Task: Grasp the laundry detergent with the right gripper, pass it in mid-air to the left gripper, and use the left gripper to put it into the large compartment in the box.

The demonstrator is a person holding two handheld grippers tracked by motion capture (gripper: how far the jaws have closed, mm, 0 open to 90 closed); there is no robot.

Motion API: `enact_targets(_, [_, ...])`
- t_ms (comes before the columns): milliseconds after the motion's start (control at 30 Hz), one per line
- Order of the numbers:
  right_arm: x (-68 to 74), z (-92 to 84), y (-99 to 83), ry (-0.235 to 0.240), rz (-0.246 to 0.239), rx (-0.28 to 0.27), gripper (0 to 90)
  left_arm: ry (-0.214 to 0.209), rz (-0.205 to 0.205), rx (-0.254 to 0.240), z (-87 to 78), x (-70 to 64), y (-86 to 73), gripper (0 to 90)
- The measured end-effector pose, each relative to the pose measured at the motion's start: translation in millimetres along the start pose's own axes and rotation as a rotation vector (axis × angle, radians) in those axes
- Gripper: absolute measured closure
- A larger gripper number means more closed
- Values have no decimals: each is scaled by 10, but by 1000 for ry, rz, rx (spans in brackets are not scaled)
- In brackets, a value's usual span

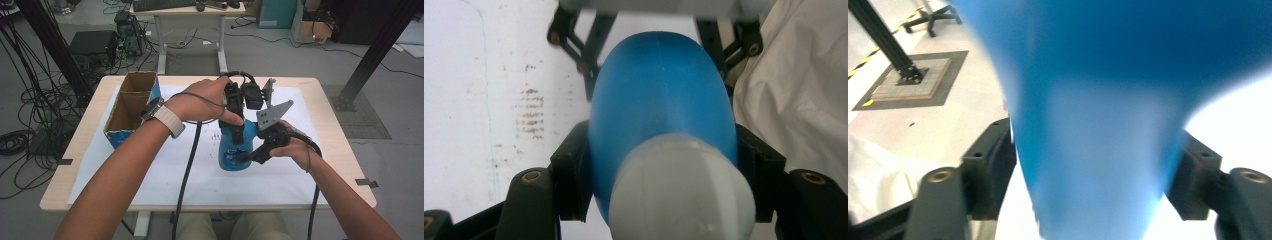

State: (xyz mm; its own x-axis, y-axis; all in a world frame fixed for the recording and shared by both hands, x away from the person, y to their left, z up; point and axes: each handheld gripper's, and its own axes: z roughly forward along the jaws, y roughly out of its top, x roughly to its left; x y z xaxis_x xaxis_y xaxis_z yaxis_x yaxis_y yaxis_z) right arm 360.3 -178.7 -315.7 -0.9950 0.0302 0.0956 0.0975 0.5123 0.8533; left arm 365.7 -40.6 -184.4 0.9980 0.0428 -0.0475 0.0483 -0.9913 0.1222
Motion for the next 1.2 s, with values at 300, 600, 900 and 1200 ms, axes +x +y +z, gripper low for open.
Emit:
enact_targets(300, [-99, -256, -229, -84, 144, 92, 112, 9, -44, 27, -1, 49, -64, 375])
enact_targets(600, [-224, -569, -420, -162, 153, 349, 85, 35, -114, 31, -101, 93, -101, 375])
enact_targets(900, [-273, -879, -492, -246, 183, 458, 75, 79, -155, 41, -295, 173, -151, 375])
enact_targets(1200, [-250, -1092, -486, -277, 190, 487, 72, 107, -247, 37, -540, 243, -228, 375])
